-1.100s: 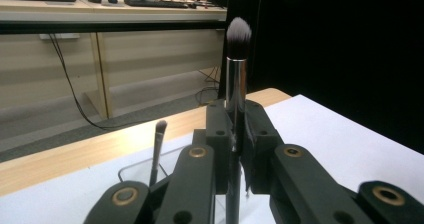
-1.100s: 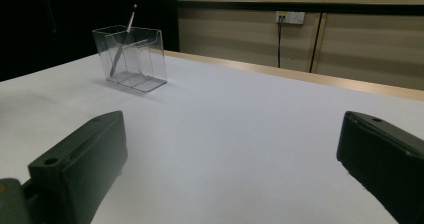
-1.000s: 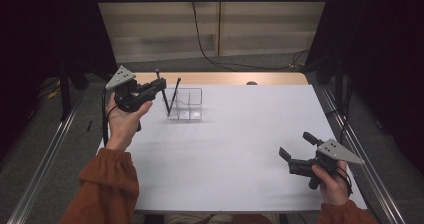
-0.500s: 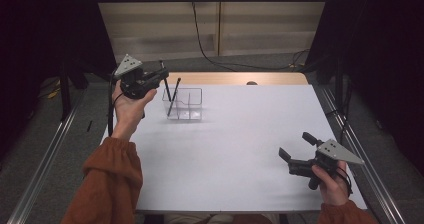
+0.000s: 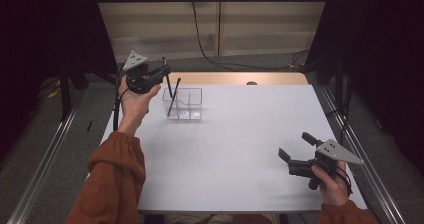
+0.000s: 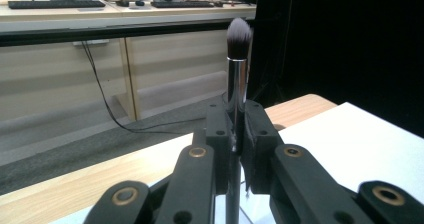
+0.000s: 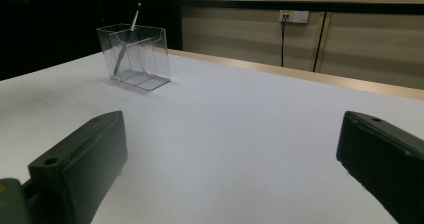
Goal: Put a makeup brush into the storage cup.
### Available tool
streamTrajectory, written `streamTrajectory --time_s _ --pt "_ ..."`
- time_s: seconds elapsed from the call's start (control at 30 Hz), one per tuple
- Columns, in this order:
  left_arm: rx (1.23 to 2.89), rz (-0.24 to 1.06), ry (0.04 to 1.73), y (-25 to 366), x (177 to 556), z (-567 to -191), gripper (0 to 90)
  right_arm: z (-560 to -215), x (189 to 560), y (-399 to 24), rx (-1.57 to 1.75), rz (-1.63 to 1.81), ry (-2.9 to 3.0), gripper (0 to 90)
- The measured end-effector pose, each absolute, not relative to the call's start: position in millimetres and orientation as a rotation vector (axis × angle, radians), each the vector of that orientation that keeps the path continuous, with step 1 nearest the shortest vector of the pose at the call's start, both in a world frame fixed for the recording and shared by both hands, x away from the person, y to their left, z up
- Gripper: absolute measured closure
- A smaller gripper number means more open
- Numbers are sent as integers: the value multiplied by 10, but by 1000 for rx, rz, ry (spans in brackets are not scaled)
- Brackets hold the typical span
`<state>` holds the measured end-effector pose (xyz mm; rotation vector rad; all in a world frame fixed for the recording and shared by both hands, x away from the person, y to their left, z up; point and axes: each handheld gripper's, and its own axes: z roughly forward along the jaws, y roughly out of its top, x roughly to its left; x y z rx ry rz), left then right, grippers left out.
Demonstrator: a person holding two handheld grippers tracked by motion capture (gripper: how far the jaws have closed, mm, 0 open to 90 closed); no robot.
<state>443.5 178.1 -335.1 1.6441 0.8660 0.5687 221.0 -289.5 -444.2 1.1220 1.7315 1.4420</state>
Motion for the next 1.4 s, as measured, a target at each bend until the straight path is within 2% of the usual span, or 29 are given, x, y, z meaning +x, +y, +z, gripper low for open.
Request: streamTrajectory --time_s 1.4 --pt "1709 542 929 1768 4549 -3734 837 -4451 2215 -2884 1117 1441 1750 0"
